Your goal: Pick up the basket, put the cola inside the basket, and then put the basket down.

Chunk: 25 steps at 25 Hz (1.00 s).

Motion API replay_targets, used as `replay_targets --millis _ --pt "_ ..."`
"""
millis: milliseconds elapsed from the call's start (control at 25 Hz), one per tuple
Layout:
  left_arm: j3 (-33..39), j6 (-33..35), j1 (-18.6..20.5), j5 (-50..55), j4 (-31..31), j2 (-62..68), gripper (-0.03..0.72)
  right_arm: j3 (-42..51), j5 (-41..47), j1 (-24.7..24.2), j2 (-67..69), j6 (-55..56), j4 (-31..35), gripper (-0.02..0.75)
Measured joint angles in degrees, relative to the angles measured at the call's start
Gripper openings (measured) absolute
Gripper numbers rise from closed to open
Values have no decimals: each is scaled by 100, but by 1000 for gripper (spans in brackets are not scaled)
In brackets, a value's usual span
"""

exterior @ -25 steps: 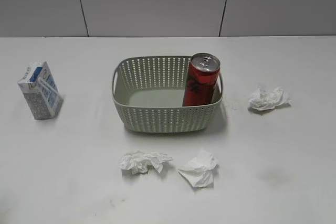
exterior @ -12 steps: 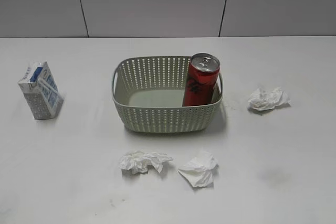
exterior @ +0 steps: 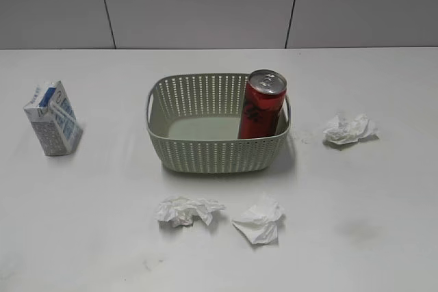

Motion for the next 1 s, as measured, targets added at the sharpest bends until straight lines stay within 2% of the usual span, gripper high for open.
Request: replay_targets --millis 160,560,840,1000 --pt "0 0 0 0 5 0 586 0 16 0 -485 -12 5 592" --pt "0 0 5 -8 70 0 584 2 22 0 -529 -29 10 592" --pt "0 0 316 -8 81 0 554 2 22 79 -529 -29 10 592" --pt "0 0 341 -8 80 0 547 2 22 107 -529 -34 10 592"
